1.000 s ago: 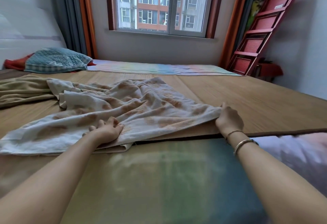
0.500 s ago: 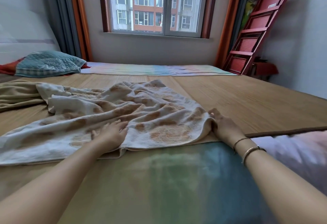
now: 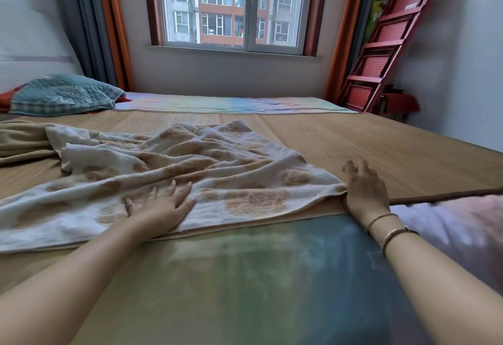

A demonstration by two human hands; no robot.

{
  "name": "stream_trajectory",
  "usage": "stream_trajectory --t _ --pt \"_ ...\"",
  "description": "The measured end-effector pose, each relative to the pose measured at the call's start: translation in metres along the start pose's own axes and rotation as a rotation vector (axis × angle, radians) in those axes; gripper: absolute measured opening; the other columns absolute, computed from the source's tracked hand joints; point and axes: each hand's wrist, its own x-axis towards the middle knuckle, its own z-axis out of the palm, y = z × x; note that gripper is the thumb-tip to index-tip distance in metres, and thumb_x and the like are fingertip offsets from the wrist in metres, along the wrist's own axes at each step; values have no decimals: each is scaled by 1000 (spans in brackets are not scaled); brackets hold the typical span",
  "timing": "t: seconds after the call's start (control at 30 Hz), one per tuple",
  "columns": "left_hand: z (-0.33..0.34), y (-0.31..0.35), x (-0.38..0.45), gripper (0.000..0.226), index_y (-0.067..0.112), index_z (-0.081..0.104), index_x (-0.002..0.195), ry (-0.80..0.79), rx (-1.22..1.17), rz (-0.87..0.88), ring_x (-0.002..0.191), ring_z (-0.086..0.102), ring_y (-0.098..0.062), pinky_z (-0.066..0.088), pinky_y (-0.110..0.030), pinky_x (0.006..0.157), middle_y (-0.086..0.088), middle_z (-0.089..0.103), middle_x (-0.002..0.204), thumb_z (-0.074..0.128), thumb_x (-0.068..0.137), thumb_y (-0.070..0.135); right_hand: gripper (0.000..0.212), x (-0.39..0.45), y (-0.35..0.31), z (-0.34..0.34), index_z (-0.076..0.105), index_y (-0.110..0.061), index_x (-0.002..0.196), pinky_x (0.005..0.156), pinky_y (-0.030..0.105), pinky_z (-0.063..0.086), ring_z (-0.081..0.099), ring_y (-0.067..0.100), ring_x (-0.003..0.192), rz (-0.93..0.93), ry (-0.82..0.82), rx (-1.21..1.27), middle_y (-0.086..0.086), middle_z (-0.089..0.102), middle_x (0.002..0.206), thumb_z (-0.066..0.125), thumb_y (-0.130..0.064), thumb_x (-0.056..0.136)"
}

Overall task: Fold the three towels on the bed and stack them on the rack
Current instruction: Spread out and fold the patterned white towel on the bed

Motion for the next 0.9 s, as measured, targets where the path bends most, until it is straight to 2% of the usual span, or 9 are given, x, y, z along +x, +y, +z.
stream_trajectory --t 0.1,0.17,0.33,0.43,0.53,0.57,0.67,0.77,0.9 --pt "-2 0 -7 70 57 12 143 54 27 172 148 -3 -16 -1 -68 110 22 -5 157 12 78 84 50 -7 2 -2 44 -17 96 71 41 47 56 34 83 -358 123 -13 10 53 90 66 8 59" --pt "-3 3 -13 92 60 16 141 71 -5 329 147 3 -7 3 -63 113 27 -2 153 2 57 96 50 -16 0 -7 42 -20 88 72 39 44 56 32 81 -476 42 39 6 53 85 61 10 52" --pt "-7 10 -28 82 70 11 135 -69 27 464 145 -4 -2 3 -60 115 30 -11 153 24 58 98 30 -30 8 -23 55 -21 90 79 32 28 51 25 100 -291 -171 11 -1 55 96 51 -2 67" --pt "-10 11 -31 90 67 12 137 -113 43 458 143 -6 0 0 -57 115 30 -11 152 23 54 99 14 -32 -6 -37 53 -25 83 87 35 27 49 20 96 -155 -255 79 -4 55 90 46 -18 73" --pt "-23 9 -31 82 54 38 135 -119 -174 475 137 17 5 14 -34 117 31 17 146 21 66 94 17 -27 -45 -47 53 -23 75 89 37 28 49 20 89 -134 -213 214 -3 56 84 36 -27 75" --pt "-28 6 -30 75 52 47 127 -94 -286 471 134 28 4 22 -27 114 30 30 141 23 68 92 16 -23 -63 -48 51 -23 71 88 37 31 48 20 86 -143 -208 257 -3 56 82 38 -27 80" --pt "-46 -15 -23 46 46 62 101 60 -445 406 114 56 -4 43 -28 100 19 61 120 46 74 80 29 -8 -120 -45 39 -24 61 81 37 38 49 21 77 -242 -185 316 -5 47 67 41 -29 90" --pt "-69 -53 -4 15 29 68 100 240 -390 267 102 61 -11 48 -31 89 7 65 105 61 89 39 25 20 -187 -38 45 -21 66 71 34 35 49 21 76 -342 -202 384 -4 50 67 44 -27 90" --pt "-98 -122 35 2 21 61 89 419 -441 -52 95 61 -21 49 -33 81 -2 64 100 61 89 22 14 67 -287 -20 56 -21 76 68 32 42 54 22 77 -496 -214 507 -1 57 78 48 -23 88"
